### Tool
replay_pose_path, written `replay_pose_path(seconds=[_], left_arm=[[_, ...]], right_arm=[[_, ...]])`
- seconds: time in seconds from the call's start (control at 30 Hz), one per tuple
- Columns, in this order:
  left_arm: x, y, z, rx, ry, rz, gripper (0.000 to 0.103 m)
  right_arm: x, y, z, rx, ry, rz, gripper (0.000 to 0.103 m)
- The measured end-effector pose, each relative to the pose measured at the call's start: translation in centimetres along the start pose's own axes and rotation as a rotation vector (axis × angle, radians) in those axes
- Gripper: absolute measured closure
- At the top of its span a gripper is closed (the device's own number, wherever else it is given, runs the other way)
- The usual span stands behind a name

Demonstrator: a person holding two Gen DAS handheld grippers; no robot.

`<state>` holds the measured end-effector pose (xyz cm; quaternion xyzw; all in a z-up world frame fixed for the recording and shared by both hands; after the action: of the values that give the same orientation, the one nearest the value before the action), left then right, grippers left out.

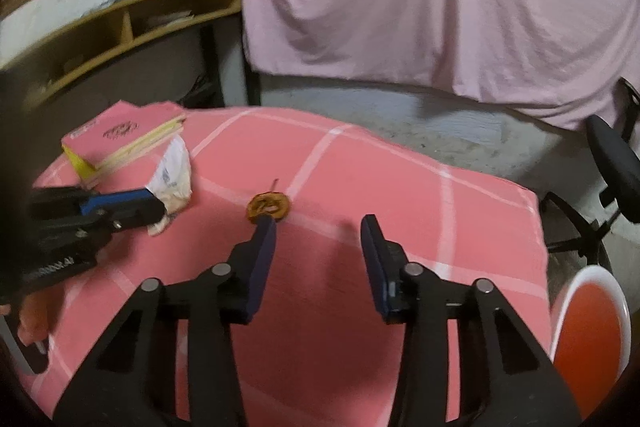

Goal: Collect trash
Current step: 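Grasp the white paper packet with the left tool while the right tool grasps the dried apple ring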

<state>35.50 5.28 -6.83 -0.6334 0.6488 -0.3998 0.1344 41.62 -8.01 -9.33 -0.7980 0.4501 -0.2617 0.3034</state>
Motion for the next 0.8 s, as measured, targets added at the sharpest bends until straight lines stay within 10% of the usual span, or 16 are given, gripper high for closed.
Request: replay_pose_path(seconds=[0.37,0.8], left_arm=[[-2.9,0.1,-2.0,-0.009,0.126,-0.153,0.089],[-2.3,-1.3,-1.9,0.030,0.142,-0.186,0.056]], right_arm=[[-2.8,-0.8,3.0,-0.041,-0.068,-0.097,0.000],[-2.3,-0.5,2.4,-0.006,-0.037,-0.065,0.000]])
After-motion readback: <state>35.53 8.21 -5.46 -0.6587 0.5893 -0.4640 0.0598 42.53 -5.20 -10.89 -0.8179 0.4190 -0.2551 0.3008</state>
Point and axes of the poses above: each gripper's, at about its wrist camera, not at the fingertips, and z roughly the way its jaws point, x to its right, y to its underside, the point moved 6 cm from there along z, roughly the way its jaws point, and after that the axes turned 10 degrees about y, right-handed, at the moved point
